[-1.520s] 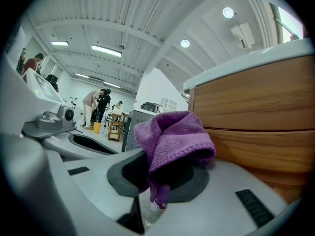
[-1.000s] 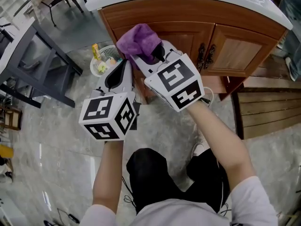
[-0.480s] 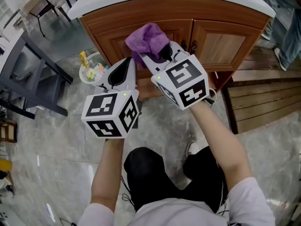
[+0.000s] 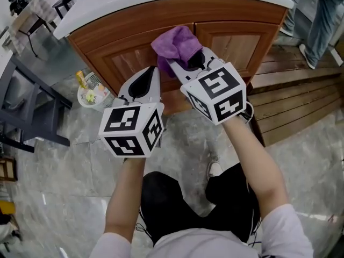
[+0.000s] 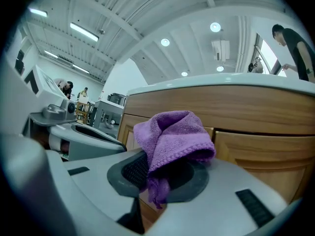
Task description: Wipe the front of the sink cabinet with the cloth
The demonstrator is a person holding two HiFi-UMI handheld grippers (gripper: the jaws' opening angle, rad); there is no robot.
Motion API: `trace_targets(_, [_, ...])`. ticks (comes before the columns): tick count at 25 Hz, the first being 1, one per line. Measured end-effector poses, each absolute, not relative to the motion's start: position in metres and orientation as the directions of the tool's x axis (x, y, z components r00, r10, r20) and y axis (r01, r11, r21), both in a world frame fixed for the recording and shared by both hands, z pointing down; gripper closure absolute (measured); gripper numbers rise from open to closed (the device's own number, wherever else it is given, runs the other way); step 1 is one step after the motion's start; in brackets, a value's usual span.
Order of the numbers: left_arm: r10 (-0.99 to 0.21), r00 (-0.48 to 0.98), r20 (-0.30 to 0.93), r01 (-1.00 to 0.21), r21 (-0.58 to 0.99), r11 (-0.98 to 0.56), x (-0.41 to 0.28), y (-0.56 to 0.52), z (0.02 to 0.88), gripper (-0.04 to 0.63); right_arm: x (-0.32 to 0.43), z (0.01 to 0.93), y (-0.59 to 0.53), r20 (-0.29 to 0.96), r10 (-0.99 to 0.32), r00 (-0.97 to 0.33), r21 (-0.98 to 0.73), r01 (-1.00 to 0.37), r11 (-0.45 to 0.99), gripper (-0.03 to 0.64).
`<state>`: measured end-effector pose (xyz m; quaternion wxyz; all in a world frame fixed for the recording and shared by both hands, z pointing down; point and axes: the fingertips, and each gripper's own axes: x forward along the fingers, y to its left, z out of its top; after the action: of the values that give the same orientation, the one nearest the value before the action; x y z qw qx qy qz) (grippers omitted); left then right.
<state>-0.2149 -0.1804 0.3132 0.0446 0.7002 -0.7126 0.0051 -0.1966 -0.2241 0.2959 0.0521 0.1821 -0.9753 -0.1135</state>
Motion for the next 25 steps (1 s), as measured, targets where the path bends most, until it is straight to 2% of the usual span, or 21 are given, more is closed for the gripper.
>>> trace_targets(15, [-0.990,0.128,0.064,-0.992,0.019,-0.127,-0.154,-0.226,0.308,0.591,-0.126,0.288,-0.265,0.059,-0.506,-0.861,0.271,-0.474,0.838,0.549])
trace_targets(25, [-0.972,0.222,0.073,-0.975,0.019,-0.221,-0.097,-0.251,0.314,0.591,-0.058,0.290,-0.310,0.076,-0.631,-0.772,0.270,-0.594,0.758,0.549])
